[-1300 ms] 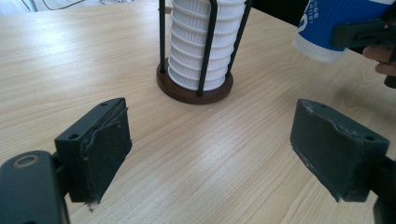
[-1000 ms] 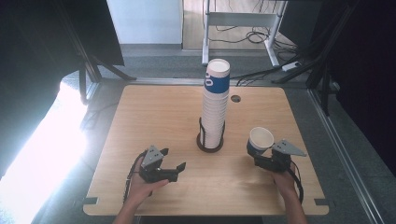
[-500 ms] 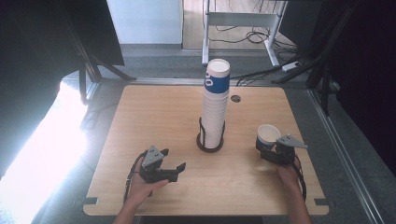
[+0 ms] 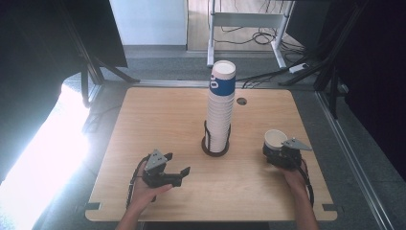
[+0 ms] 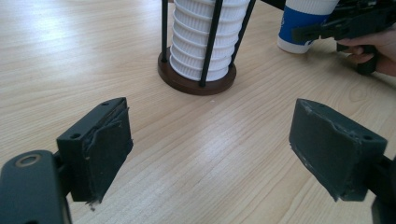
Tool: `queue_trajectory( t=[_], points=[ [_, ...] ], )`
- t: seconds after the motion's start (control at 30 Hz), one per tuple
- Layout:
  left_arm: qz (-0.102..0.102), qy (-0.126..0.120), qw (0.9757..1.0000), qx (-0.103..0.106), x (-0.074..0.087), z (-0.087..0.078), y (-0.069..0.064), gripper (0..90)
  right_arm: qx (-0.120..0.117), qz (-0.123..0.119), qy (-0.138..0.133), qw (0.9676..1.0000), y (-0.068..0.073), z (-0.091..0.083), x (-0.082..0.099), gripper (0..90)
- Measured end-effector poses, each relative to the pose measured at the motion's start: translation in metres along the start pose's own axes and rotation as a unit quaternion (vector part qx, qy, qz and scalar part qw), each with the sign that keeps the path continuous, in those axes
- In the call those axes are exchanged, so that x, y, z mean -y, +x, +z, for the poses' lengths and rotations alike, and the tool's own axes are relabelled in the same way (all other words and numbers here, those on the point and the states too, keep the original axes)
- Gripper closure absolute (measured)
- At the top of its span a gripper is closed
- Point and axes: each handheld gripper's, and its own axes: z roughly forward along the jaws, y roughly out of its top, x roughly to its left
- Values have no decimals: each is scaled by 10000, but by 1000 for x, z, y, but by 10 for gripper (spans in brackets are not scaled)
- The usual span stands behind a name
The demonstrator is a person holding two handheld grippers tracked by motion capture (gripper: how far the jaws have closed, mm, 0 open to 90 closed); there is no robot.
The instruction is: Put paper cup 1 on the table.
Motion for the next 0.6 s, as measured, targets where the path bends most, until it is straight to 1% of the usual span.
queue_trajectory(
  t=[0.03,0.17,0.23,0.3,0.37,0.47,0.6],
  points=[
    [-1,-1,10000,4,0,0,0,133,10,19,58,10000,-1,0,0,245],
    [4,8,10000,3,0,1,0,133,25,13,69,10000,0,0,0,237],
    [9,8,10000,15,0,1,-1,133,35,11,69,10000,0,0,0,201],
    [8,2,10000,21,0,0,-1,133,41,95,58,9999,0,0,0,163],
    [3,-5,10000,32,0,0,0,133,-29,186,17,9998,0,-1,0,142],
    [-11,-13,10000,35,-1,-1,0,133,30,225,-16,9997,-1,-4,0,132],
    [-28,-35,10000,0,-1,-2,1,128,108,347,-155,9992,-1,-12,-2,127]
  ],
)
